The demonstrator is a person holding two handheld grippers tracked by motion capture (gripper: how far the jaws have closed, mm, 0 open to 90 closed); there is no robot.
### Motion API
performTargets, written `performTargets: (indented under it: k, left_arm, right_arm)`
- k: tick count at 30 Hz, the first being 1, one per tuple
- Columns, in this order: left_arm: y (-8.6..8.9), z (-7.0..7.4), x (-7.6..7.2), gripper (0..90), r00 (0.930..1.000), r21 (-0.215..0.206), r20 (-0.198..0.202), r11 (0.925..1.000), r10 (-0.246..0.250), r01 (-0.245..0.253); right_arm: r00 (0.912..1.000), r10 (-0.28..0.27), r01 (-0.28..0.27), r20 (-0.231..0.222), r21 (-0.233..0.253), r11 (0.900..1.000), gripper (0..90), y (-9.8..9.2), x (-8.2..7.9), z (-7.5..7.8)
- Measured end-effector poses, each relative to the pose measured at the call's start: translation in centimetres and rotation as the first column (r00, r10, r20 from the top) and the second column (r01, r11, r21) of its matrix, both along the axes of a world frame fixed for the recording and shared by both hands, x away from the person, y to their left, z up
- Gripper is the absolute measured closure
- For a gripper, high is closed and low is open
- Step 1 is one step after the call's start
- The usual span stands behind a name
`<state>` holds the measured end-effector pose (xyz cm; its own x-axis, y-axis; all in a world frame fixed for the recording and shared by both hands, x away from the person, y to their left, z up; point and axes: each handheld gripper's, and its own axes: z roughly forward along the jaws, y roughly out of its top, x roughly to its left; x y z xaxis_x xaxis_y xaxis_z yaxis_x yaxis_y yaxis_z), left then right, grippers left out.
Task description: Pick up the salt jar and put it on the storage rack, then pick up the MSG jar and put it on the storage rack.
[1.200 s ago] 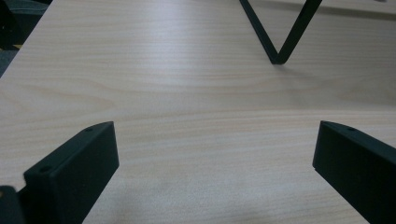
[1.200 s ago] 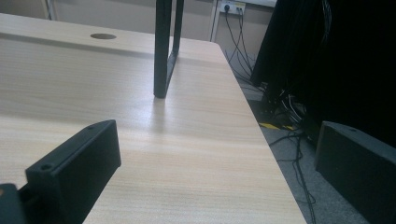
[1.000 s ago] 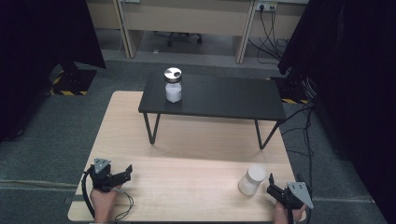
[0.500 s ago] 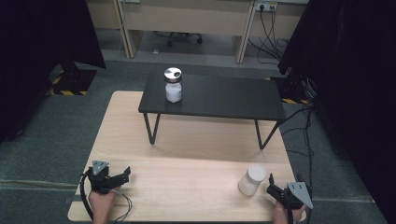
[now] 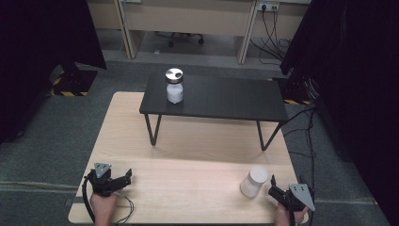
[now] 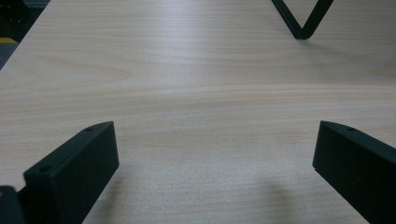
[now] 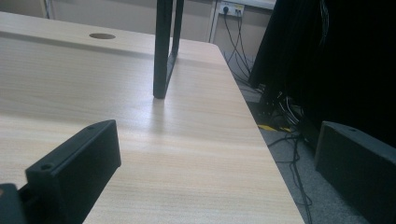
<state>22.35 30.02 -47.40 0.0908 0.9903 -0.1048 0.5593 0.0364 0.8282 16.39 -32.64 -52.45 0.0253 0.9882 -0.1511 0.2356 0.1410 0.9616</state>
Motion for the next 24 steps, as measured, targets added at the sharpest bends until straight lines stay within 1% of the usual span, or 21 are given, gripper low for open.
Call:
performTargets:
  k: [6, 17, 24]
  left_arm:
    - [-0.16, -0.01, -0.06, 0.0, 1.0, 0.008, 0.002, 1.0, -0.001, 0.001]
    - [-0.1, -0.07, -0.14, 0.0, 1.0, 0.004, 0.008, 1.0, -0.001, 0.001]
    - [-0.08, -0.09, -0.17, 0.0, 1.0, 0.003, 0.009, 1.0, -0.002, 0.001]
  right_arm:
    - [1.0, 0.0, 0.0, -0.001, 0.001, 1.0, 0.6, 0.0, -0.01, 0.01]
    - [1.0, 0.003, -0.003, -0.004, 0.004, 1.0, 0.6, -0.08, 0.02, 0.07]
    - [0.9999, 0.009, -0.009, -0.005, 0.014, 1.0, 0.6, -0.24, 0.0, 0.11]
